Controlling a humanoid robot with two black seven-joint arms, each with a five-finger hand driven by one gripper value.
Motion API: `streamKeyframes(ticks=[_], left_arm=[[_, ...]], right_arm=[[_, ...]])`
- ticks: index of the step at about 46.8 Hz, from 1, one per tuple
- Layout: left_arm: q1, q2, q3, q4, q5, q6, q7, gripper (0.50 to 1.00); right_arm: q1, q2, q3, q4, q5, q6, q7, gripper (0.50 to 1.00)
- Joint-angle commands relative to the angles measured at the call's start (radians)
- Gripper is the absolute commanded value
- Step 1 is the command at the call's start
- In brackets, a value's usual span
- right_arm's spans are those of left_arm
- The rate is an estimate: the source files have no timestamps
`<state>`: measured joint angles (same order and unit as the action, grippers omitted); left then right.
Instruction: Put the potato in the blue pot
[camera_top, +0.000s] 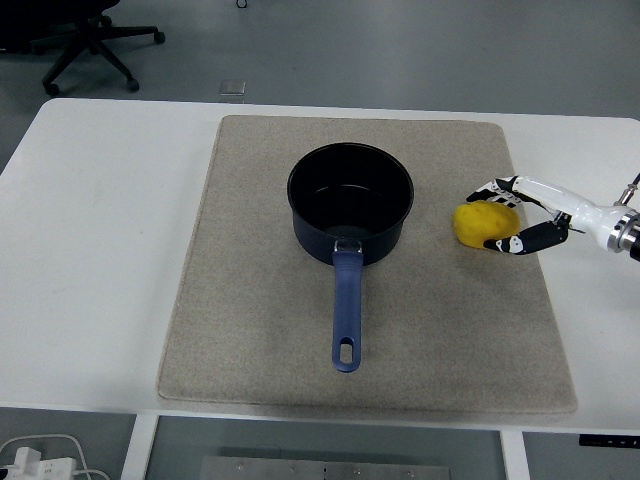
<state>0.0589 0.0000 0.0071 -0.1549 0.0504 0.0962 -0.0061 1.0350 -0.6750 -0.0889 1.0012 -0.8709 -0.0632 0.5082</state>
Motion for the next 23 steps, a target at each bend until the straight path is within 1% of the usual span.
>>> streamKeyframes(ticks=[1, 14, 23], left_arm=[[-0.001, 0.0, 0.001, 0.0, 0.0, 0.0, 0.0, 0.996], [-0.001, 0.0, 0.001, 0.0, 0.0, -0.001, 0.0, 0.996], [-0.001, 0.0, 0.001, -0.028, 0.0, -0.001, 0.0, 0.996]], right_arm=[[0.007, -0.001, 0.008, 0.0, 0.006, -0.001, 0.0, 0.5], [0.074, -0.006, 0.008, 0.014, 0.044, 0.006, 0.0, 0.5], [0.131, -0.026, 0.003, 0.057, 0.102, 0.013, -0.002, 0.5]])
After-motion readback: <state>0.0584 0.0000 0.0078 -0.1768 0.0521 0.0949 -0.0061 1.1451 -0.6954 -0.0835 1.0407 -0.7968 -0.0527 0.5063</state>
